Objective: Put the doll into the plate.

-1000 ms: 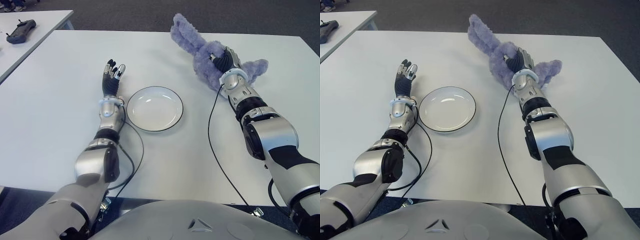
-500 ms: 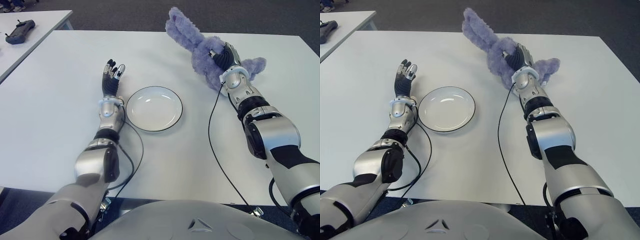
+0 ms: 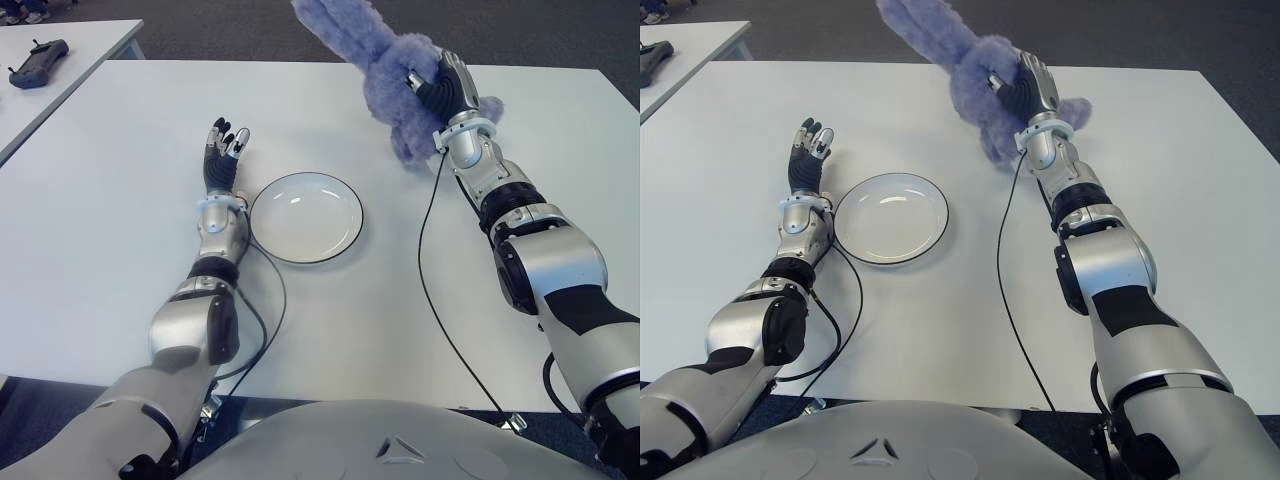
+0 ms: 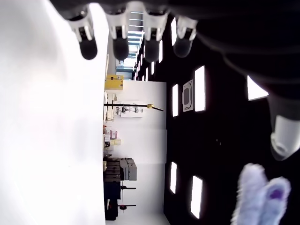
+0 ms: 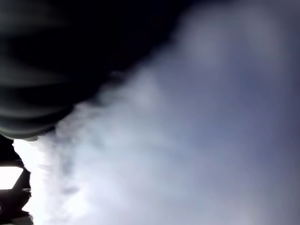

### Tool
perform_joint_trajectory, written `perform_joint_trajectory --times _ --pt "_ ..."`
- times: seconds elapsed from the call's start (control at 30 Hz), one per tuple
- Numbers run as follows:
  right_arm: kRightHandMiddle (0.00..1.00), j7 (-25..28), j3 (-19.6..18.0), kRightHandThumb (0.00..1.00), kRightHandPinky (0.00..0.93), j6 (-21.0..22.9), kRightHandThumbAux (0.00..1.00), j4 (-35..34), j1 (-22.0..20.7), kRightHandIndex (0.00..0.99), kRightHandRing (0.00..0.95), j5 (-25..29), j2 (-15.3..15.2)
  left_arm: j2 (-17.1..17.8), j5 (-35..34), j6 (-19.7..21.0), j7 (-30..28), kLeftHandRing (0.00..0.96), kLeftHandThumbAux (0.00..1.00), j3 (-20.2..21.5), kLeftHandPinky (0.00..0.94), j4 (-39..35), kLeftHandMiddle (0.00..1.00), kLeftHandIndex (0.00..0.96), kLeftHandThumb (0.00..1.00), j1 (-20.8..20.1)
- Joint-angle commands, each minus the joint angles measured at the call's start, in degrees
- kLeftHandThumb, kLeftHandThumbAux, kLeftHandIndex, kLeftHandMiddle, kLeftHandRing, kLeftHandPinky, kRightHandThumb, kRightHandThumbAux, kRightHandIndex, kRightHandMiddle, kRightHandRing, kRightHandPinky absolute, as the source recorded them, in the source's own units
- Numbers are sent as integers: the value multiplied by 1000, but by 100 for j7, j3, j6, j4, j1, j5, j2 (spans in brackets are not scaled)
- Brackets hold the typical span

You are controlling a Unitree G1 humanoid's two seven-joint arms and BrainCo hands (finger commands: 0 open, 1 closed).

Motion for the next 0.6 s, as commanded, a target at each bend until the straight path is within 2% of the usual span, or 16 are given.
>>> perform_joint_trajectory --times 0.03,0.37,0.6 --pt "860 -329 223 709 856 -531 711 -184 -239 441 860 -132 282 -685 -144 336 169 70 495 79 67 939 85 69 0 1375" --pt "844 -614 514 711 855 -658 709 -224 -259 441 855 -293 614 -683 -134 362 179 70 486 75 73 952 84 68 0 1353" --pt "836 -522 661 710 844 -849 709 -372 -193 441 845 -273 802 -689 -152 382 183 77 488 94 83 956 90 73 0 1338"
